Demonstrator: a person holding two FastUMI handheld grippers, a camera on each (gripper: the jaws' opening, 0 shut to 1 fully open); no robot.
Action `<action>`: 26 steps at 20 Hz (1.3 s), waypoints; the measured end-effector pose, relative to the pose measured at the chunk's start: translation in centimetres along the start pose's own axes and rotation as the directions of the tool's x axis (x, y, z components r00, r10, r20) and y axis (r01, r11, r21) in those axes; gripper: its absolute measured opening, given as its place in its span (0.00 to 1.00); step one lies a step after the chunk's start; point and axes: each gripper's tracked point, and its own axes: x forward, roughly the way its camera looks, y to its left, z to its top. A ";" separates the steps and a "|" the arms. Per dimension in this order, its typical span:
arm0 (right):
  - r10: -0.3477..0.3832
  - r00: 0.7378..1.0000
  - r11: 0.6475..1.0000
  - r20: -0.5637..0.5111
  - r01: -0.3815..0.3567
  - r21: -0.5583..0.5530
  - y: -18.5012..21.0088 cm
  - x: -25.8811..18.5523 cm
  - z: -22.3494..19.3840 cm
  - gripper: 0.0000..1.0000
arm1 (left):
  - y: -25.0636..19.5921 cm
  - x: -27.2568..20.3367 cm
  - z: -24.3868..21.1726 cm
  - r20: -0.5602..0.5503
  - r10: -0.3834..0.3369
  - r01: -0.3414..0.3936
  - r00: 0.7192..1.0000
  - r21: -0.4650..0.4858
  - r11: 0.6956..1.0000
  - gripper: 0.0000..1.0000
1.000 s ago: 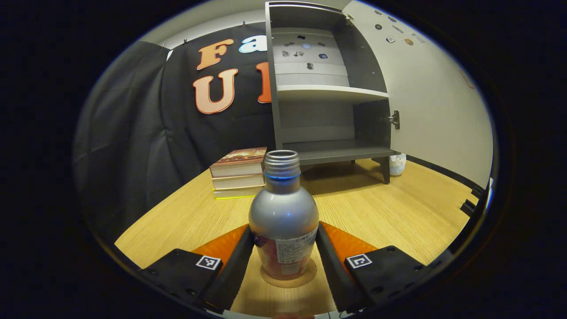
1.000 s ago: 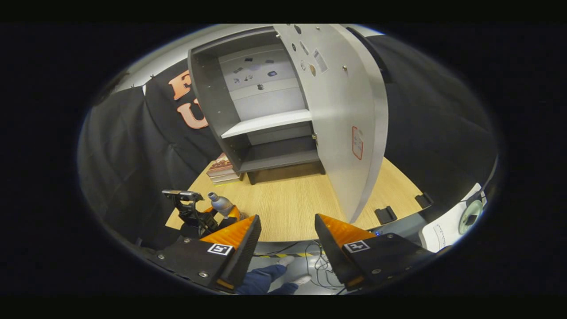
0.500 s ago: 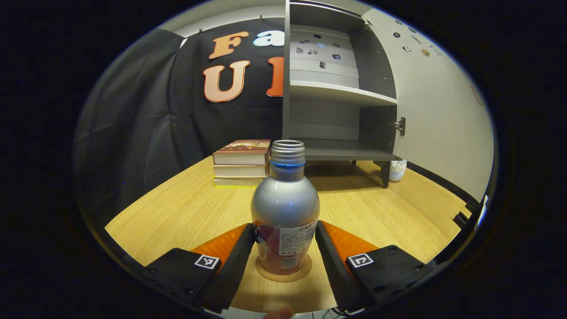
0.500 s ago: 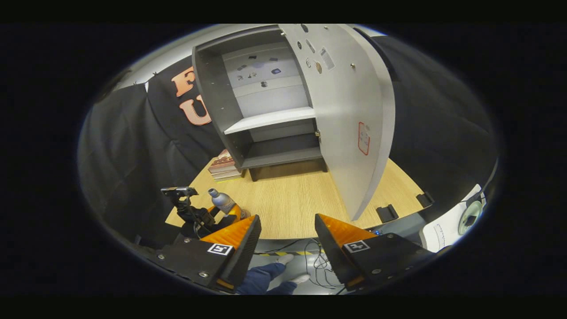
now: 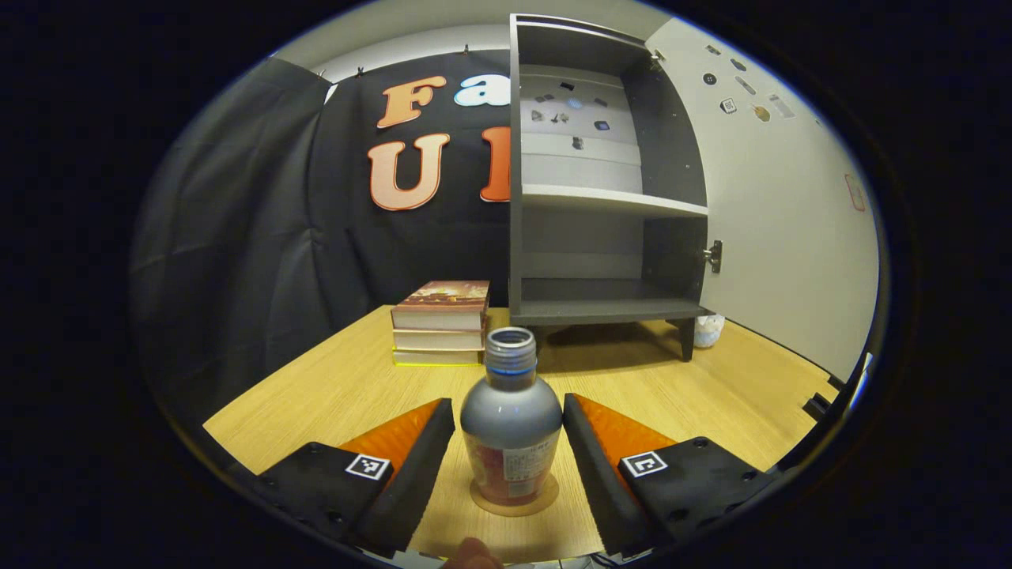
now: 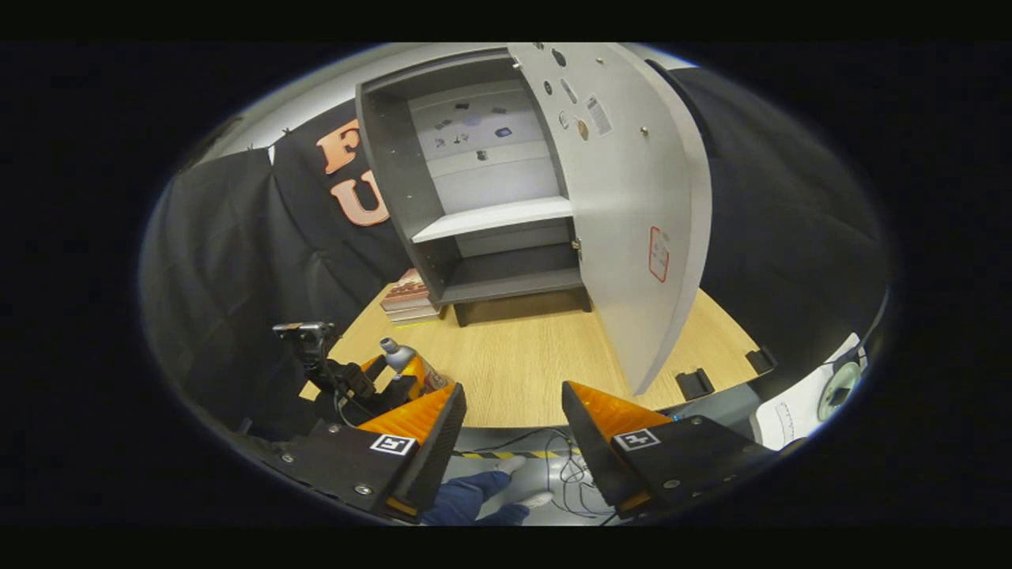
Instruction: Open the cabinet door with the right hand, grasp the bottle in the cabinet with the left hand and place it on the coaster, then close the cabinet door with the right hand.
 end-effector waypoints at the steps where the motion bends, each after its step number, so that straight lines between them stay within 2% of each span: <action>1: 0.004 1.000 1.000 0.007 -0.004 0.002 0.2 -0.1 0.1 0.76 | -0.1 -0.3 0.9 0.016 -0.003 0.003 1.000 0.002 1.000 0.91; 8: 0.018 0.996 0.999 0.091 -0.022 0.037 0.3 -2.4 1.5 0.76 | -0.9 -2.5 7.4 0.100 -0.029 0.025 0.995 0.040 0.999 0.91; 12: 0.029 0.982 0.998 0.185 -0.038 0.047 0.1 -4.6 3.9 0.76 | -1.8 -4.3 11.4 0.126 -0.044 0.041 0.991 0.024 0.999 0.91; 21: 0.046 0.921 0.998 0.386 -0.057 0.016 -3.2 -10.0 10.2 0.77 | -3.8 -8.6 18.8 0.160 -0.070 0.065 0.985 0.034 0.997 0.90; 26: 0.022 0.882 0.999 0.471 -0.034 0.017 -7.6 -11.8 13.8 0.77 | -4.3 -10.3 20.9 0.159 -0.084 0.076 0.984 0.054 0.996 0.91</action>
